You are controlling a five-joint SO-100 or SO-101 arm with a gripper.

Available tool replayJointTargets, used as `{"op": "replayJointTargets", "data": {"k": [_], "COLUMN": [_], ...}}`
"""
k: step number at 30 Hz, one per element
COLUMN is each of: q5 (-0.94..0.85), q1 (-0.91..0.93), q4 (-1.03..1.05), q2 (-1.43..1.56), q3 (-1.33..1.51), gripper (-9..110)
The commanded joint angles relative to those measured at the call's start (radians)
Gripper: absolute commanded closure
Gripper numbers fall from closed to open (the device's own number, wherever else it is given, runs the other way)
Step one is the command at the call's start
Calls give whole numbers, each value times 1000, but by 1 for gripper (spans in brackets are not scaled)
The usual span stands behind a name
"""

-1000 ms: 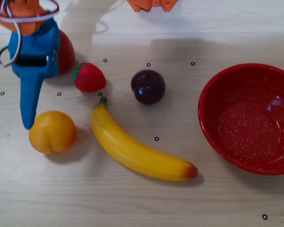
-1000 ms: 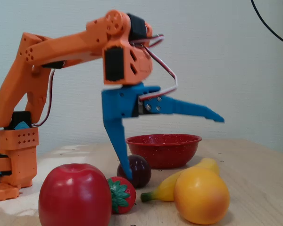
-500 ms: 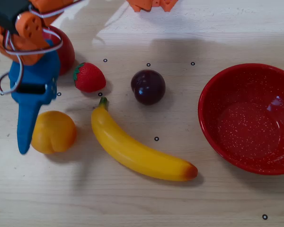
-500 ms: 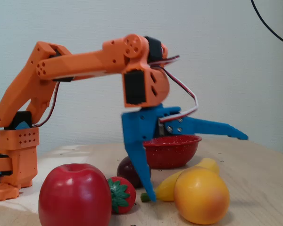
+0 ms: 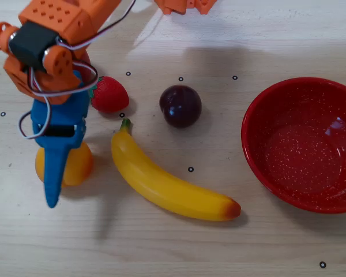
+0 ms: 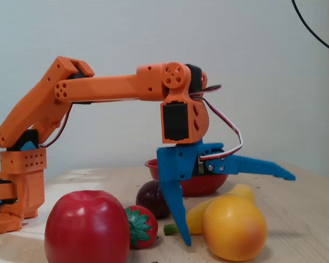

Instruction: Put the peach in the red bowl.

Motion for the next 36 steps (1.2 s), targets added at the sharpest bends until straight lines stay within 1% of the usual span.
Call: {"op": "replayJointTargets", "data": {"k": [1,9,36], "q5": [-32,-51,-18], "q1": [17,-2,-38], "q4": [-21,-35,-100], "q2": [67,64,44], "q3": [-89,-84,3], "gripper": [28,28,28]}}
